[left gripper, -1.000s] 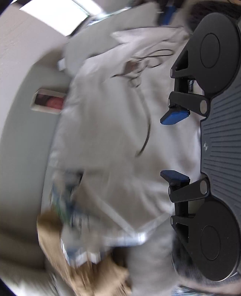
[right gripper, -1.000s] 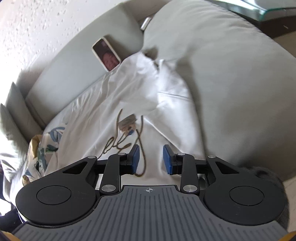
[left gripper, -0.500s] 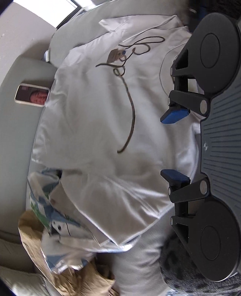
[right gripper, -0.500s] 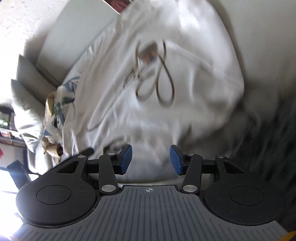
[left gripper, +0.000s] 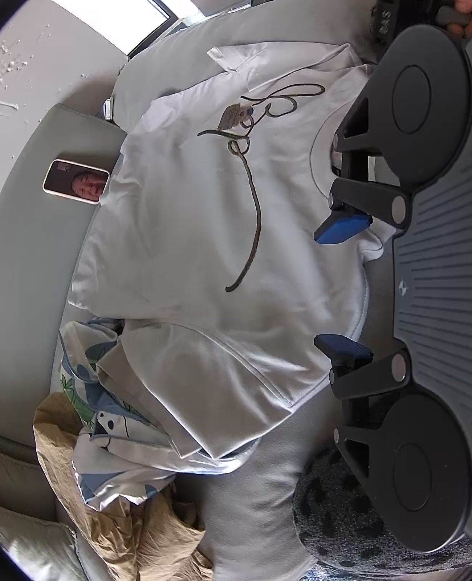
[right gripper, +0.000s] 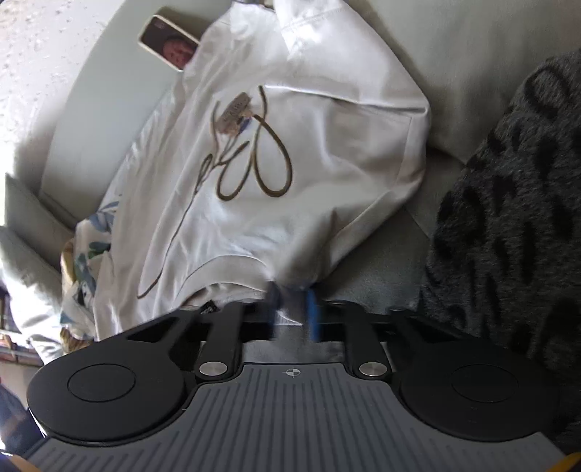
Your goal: Fold clothes
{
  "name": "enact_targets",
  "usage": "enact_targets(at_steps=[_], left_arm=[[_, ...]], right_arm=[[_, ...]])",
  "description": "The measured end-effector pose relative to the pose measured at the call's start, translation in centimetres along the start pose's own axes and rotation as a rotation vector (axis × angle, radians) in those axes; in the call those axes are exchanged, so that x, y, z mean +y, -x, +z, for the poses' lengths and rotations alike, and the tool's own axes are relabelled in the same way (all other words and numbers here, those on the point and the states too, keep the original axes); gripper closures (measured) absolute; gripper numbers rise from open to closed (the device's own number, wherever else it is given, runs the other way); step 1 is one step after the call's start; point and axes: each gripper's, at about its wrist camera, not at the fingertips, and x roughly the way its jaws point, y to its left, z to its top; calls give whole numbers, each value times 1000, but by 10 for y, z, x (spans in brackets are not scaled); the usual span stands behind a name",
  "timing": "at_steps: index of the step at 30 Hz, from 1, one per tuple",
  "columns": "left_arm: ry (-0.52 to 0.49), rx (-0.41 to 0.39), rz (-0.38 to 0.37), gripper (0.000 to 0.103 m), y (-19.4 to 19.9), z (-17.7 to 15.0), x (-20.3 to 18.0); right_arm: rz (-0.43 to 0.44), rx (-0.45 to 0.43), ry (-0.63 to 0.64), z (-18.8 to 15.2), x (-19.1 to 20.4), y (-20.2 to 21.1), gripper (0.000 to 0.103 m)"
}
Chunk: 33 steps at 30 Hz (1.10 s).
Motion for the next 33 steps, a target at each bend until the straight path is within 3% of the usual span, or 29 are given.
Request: enact_targets(at_steps=[4, 8, 12, 13, 20, 22, 24, 26, 33], left_arm=[[-10, -3, 11, 48, 2, 0, -1], [-29, 14, 25, 48, -1, -2, -3], [-55, 27, 22, 48, -3, -6, -4], [-60, 28, 22, 48, -3, -6, -5], [-170, 24, 12, 53, -12, -7, -34], [-226, -4, 19, 71, -12, -8, -47], [-268, -15, 38, 75, -17, -7, -58], [-267, -11, 52, 73, -25, -2, -62], [-273, 13, 94, 51, -38, 6, -67]], right_arm=[[-14, -28, 56, -3, 2, 24, 100], [-92, -48, 115, 6, 4, 25, 99], [-65, 86, 130, 6, 7, 16, 61], [-45, 85, 145, 5, 9, 20, 61], [-59, -117, 308, 31, 30, 49, 61], [-79, -164, 329, 47, 33, 48, 61], [-109, -179, 347, 62, 38, 39, 62], [-138, -184, 388, 79, 46, 27, 62], [-292, -132, 592, 114, 65, -30, 60]])
